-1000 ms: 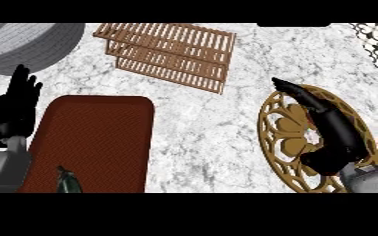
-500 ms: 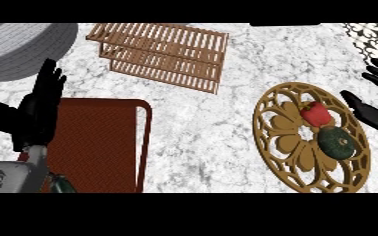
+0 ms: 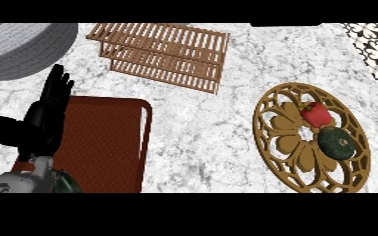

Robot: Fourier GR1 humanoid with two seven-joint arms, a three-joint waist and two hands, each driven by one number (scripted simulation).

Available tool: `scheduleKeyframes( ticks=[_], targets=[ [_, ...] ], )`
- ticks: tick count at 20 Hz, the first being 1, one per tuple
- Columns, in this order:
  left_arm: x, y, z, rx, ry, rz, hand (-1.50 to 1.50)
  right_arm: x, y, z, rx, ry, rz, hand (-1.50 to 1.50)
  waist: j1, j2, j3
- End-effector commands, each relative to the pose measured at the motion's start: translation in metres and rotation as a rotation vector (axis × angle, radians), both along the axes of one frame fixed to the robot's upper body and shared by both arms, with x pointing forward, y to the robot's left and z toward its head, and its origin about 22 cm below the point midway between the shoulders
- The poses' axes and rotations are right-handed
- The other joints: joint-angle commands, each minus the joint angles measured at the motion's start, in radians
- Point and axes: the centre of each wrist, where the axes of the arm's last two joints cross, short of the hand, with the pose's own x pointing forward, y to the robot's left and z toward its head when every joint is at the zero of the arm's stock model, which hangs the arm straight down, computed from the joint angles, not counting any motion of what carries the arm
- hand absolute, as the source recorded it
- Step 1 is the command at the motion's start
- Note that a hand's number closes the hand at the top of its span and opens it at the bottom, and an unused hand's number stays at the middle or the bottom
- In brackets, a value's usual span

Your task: Pick the squash from the placemat and place it in the tiered shelf

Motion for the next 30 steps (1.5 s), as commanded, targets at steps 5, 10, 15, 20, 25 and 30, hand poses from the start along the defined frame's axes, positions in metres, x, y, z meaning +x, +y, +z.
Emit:
scheduleKeyframes(
  ticks=[5,10,15,20,25,30],
  targets=[
    [-0.012,-0.002,0.000,0.004,0.001,-0.017,0.00,-0.009,0.034,0.055,-0.535,0.274,0.012,-1.50,0.029,0.005,-0.003],
    [-0.001,-0.015,0.008,-0.008,-0.009,-0.045,0.00,-0.014,0.072,0.068,-0.742,0.431,-0.061,-1.50,0.036,0.009,-0.002],
    [0.003,-0.010,0.017,-0.007,-0.012,-0.042,0.00,-0.008,0.100,0.052,-0.738,0.533,-0.111,-1.50,0.044,0.011,0.001],
    [-0.011,-0.012,0.003,-0.009,0.002,-0.030,0.00,0.011,0.105,0.045,-0.879,0.620,-0.161,-1.50,0.045,0.010,0.001],
    [0.002,-0.020,0.007,0.001,-0.008,-0.043,0.00,0.019,0.110,0.009,-1.007,0.764,-0.209,-1.50,0.047,0.014,0.001],
    [-0.011,0.005,0.005,-0.011,-0.012,-0.013,0.00,0.010,0.101,-0.014,-0.969,0.753,-0.202,-1.50,0.022,0.006,0.002]
  ],
)
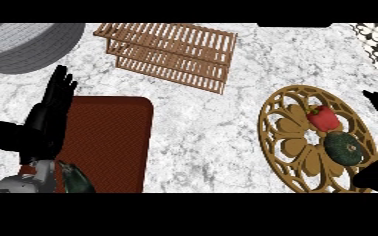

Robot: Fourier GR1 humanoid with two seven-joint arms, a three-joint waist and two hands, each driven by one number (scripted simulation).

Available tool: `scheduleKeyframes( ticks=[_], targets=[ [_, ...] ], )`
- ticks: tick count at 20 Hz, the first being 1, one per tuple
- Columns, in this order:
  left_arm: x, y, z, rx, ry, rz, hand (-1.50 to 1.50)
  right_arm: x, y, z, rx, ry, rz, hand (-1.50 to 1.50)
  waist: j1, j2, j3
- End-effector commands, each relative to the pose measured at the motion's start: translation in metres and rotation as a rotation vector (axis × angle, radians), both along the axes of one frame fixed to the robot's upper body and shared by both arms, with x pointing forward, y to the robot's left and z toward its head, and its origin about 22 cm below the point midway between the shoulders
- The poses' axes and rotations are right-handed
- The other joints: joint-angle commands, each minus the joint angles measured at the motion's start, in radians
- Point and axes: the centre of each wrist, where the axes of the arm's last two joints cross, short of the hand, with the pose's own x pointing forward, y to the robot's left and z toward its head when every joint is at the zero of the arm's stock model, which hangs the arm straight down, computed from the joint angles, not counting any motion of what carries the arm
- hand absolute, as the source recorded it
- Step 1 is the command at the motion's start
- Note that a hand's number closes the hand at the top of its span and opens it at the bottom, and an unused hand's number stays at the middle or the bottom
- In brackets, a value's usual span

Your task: Pick the squash from the placemat and place it in the tiered shelf

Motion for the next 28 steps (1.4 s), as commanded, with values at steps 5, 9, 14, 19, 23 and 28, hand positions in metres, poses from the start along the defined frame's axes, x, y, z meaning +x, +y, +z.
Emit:
scheduleKeyframes(
  ticks=[5,9,14,19,23,28],
  targets=[
    [0.012,-0.007,0.005,0.003,0.008,0.004,0.00,0.008,-0.009,-0.023,-0.032,0.033,-0.041,-1.50,-0.014,-0.002,0.001],
    [0.007,-0.019,-0.001,-0.009,-0.004,0.000,0.00,-0.003,-0.010,-0.052,-0.010,0.032,-0.024,-1.50,-0.016,-0.002,0.001],
    [-0.002,0.011,-0.014,0.026,-0.009,0.015,0.00,0.003,-0.025,-0.045,-0.009,0.060,-0.044,-1.50,-0.014,-0.002,0.001],
    [0.001,-0.009,-0.001,-0.002,0.010,0.001,0.00,0.020,-0.017,-0.066,0.017,0.006,-0.030,-1.50,-0.010,-0.002,0.001],
    [-0.009,0.006,0.004,0.016,0.007,0.018,0.00,0.007,-0.015,-0.083,0.011,-0.005,-0.002,-1.50,-0.010,-0.003,0.001],
    [0.005,0.000,0.010,0.005,0.003,-0.002,0.00,0.025,-0.025,-0.097,0.027,0.016,-0.001,-1.50,-0.010,-0.002,0.001]
  ],
)
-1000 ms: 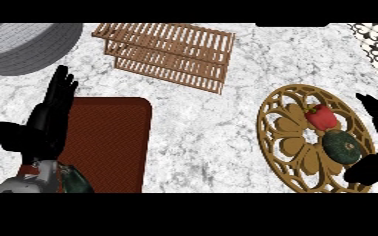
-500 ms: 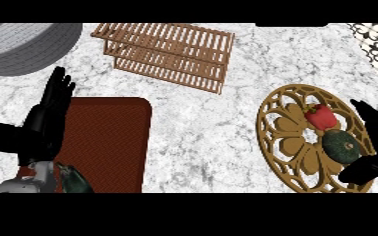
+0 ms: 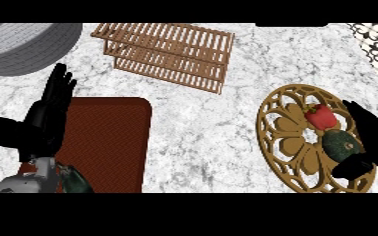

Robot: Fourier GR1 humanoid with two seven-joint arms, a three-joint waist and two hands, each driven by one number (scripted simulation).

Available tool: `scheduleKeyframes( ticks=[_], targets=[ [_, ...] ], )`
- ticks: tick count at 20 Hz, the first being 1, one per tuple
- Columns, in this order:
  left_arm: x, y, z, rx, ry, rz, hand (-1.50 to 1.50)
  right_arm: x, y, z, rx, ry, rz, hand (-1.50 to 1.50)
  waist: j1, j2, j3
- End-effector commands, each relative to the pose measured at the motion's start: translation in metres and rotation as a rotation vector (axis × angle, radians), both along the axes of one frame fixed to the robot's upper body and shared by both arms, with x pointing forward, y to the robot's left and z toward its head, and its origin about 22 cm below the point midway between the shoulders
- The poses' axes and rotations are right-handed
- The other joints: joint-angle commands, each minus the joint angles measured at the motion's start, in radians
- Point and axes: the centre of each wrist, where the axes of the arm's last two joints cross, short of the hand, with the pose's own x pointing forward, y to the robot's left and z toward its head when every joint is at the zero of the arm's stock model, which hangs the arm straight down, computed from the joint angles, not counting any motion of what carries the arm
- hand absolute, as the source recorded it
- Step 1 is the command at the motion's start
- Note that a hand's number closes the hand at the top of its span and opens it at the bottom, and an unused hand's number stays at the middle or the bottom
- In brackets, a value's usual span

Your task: Pick the squash from the placemat and place it in the tiered shelf

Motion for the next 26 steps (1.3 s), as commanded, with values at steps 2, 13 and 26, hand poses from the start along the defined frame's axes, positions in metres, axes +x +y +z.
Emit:
scheduleKeyframes(
  ticks=[2,13,26],
  targets=[
    [-0.003,0.010,0.006,0.009,0.001,0.012,0.00,0.005,0.009,-0.030,0.038,0.011,-0.005,-1.50,0.002,0.000,0.000],
    [0.003,0.006,-0.005,0.012,0.007,0.008,0.00,0.003,-0.021,-0.050,-0.127,0.037,0.111,1.50,0.001,0.002,0.000],
    [0.014,-0.033,0.007,-0.003,-0.025,-0.127,0.00,0.004,0.271,-0.010,0.093,-0.096,0.097,1.50,0.126,0.014,-0.001]
  ],
)
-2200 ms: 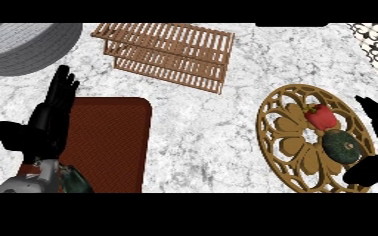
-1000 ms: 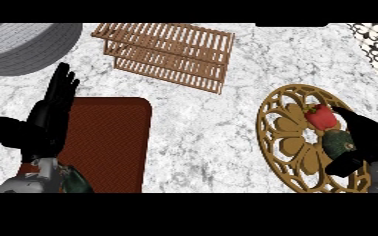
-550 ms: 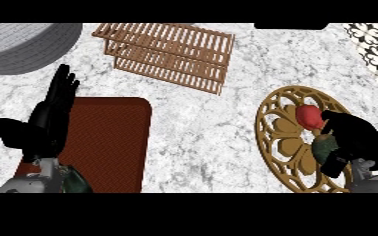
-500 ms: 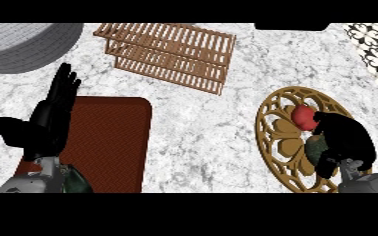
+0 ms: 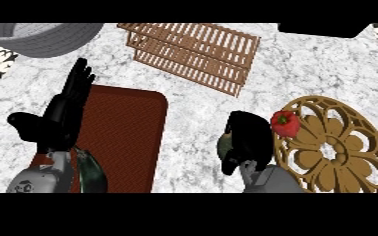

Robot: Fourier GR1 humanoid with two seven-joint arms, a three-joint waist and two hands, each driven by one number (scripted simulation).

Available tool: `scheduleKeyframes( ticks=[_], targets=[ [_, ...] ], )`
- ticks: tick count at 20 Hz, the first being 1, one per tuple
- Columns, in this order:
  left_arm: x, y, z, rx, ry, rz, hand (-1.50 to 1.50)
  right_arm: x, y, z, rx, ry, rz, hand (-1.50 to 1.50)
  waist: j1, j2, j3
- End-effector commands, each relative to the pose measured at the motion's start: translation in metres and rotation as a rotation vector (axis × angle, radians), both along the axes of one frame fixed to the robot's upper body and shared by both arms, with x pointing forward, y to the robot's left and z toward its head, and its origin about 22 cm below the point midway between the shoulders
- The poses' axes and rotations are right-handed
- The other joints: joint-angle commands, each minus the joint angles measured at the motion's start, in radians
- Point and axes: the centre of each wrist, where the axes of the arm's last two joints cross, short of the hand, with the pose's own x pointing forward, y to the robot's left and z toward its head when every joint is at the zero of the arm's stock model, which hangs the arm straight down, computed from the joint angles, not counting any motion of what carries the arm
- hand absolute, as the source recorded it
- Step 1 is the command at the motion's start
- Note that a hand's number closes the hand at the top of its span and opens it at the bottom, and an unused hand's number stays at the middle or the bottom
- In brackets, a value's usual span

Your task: Pick the squash from the placemat and place it in the tiered shelf

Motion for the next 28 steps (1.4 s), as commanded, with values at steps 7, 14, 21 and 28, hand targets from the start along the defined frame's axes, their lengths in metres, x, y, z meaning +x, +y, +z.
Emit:
scheduleKeyframes(
  ticks=[7,14,21,28],
  targets=[
    [0.008,-0.005,0.004,0.004,0.015,-0.023,0.00,-0.003,0.073,0.061,0.216,-0.232,-0.063,1.50,0.015,-0.009,0.008],
    [0.009,-0.002,-0.002,0.017,0.028,0.000,0.00,0.009,0.081,0.111,0.301,-0.502,-0.180,1.50,-0.021,-0.025,0.005],
    [0.006,0.003,-0.005,0.006,0.034,0.024,0.00,0.033,0.088,0.144,0.221,-0.619,-0.260,1.50,-0.025,-0.026,0.003],
    [0.004,0.004,-0.010,-0.003,0.025,0.019,0.00,0.057,0.087,0.174,0.218,-0.675,-0.335,1.50,-0.030,-0.020,0.004]
  ],
)
